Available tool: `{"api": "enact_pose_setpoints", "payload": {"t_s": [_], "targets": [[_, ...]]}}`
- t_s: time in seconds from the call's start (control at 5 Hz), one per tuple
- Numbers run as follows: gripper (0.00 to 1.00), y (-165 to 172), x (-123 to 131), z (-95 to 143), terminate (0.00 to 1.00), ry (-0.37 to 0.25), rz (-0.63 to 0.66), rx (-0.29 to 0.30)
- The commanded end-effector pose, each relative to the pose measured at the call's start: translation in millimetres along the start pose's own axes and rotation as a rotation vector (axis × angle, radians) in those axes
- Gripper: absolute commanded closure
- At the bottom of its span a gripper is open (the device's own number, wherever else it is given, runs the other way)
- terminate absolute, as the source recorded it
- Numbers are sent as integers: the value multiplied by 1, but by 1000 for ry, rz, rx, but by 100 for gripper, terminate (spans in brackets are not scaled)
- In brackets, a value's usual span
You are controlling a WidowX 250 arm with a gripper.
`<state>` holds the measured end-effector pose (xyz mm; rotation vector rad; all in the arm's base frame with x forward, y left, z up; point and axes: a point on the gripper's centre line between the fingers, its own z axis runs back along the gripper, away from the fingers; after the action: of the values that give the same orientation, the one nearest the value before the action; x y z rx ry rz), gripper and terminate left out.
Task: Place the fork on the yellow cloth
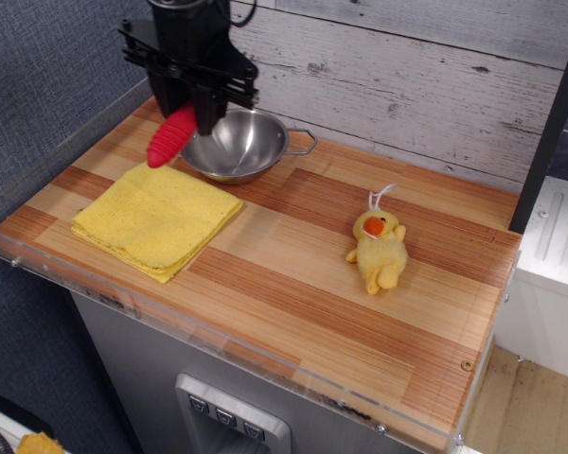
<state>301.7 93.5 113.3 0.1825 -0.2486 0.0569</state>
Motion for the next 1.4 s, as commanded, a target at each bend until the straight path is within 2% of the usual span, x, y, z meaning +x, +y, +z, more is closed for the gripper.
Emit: {"api": "enact_pose_setpoints", "payload": {"t_s": [0.0, 0.2, 0.4, 0.6, 0.8, 1.2], "targets": [[100, 22, -21, -4, 0, 9, 42, 17], [100, 29, -37, -15, 0, 51, 87, -2], [100, 30, -50, -41, 0, 109, 97, -36], [100, 25, -58, -64, 0, 135, 109, -73], [100, 17, -64, -86, 0, 155, 159, -154], [100, 10, -66, -95, 0, 171, 142, -162]]}}
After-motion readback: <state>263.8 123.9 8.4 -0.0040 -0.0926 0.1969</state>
